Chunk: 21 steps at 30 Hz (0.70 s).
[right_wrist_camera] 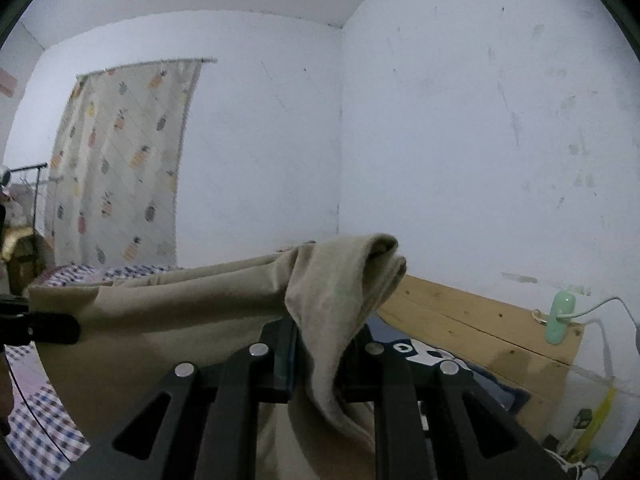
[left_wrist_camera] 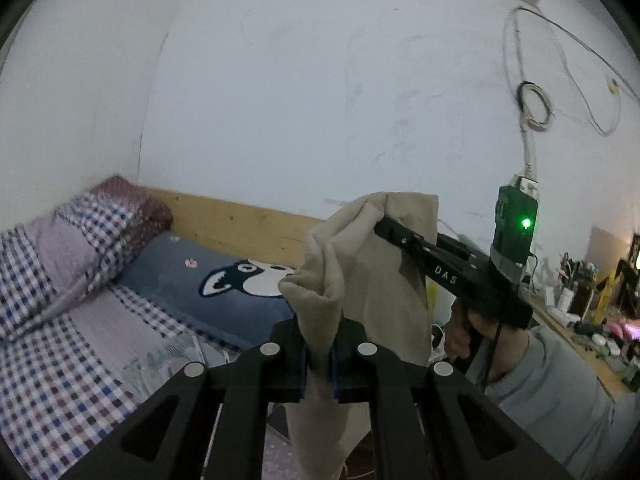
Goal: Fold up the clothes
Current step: 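Lower the khaki bundle onto the grey garment stack and open both grippers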
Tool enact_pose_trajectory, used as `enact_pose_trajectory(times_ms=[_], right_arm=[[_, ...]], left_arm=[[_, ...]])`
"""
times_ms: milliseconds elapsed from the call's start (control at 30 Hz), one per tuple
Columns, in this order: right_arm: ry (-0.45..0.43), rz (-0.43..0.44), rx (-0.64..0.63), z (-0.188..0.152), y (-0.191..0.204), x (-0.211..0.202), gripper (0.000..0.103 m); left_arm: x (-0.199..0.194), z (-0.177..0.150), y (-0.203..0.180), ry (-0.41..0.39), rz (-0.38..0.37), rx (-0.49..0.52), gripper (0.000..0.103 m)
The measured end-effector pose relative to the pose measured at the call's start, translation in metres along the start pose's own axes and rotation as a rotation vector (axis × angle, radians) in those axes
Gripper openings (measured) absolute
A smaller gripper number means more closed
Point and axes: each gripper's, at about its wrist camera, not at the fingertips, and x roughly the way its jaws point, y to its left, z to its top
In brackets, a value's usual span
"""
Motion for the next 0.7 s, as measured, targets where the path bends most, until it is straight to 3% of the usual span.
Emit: enact_pose_trajectory(times_ms=[200,400,700], right_arm=[[0.058,0.002,0.026,-0.032,-0.008,0.068,0.015],[0.131,0.038,0.060,-0.079,-0.008,0.158,0.015],[0.285,0.097,-0.021,-0.140,0.041,0.319,0.015]], left_arm=[[0.050,-0.026,0.056,0.061,0.025,-0.090,0.007],[0.102,-0.064,0.139,0.131,0.133,-0.159,0.007],[0.173,-0.103,0.258,0.216,0.248,-0.296,0.007]])
